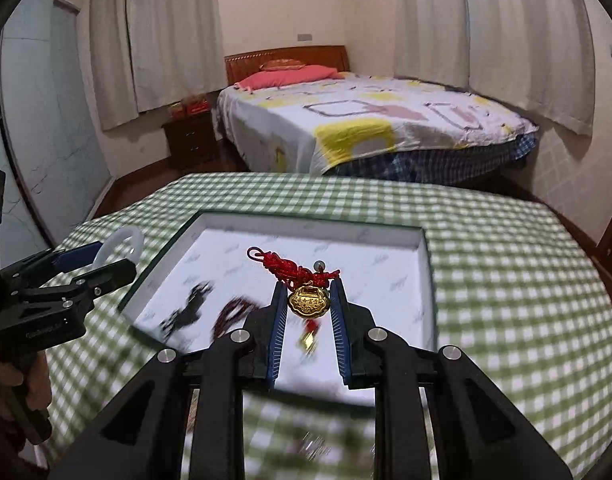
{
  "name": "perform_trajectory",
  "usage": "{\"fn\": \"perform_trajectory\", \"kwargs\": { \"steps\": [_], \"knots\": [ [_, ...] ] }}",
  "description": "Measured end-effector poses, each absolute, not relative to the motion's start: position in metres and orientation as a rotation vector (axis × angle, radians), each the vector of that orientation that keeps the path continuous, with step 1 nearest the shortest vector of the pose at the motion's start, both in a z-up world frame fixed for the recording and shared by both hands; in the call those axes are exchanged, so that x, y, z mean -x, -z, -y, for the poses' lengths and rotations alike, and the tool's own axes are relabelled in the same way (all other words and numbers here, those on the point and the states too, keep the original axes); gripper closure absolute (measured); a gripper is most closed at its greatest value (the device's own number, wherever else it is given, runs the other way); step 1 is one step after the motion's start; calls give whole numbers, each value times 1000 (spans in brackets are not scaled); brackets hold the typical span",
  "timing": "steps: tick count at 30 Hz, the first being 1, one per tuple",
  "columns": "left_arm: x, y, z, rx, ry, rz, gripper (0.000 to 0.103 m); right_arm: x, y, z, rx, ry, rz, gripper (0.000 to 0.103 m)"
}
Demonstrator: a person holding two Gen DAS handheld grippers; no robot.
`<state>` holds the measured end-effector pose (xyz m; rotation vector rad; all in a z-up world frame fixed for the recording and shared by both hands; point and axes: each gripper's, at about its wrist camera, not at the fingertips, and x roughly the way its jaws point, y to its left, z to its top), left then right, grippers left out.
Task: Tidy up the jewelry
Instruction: 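Carry the bangle and gold pendant into the tray and open both tools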
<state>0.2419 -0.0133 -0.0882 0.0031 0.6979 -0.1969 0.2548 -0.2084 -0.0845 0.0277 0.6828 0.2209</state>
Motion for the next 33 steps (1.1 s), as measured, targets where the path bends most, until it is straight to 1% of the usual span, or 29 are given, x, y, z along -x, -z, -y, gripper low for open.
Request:
{"fn": "perform_trajectory", "kwargs": {
  "steps": [6,9,17,26,33],
  "knots": [
    [-303,105,16,25,168,-746,34,-301,95,216,-11,-191,-699,80],
    [-334,118,15,49,156,-792,34,-330,109,219,-18,-186,-746,80],
    [-382,149,19,20,136,-892,34,-381,150,231,-26,-157,-897,80],
    [-409,172,16,27,123,-996,34,-410,166,233,-35,-155,-1007,80],
    [-412,179,18,19,131,-1039,34,-411,169,235,-39,-157,-1033,80]
  ]
}}
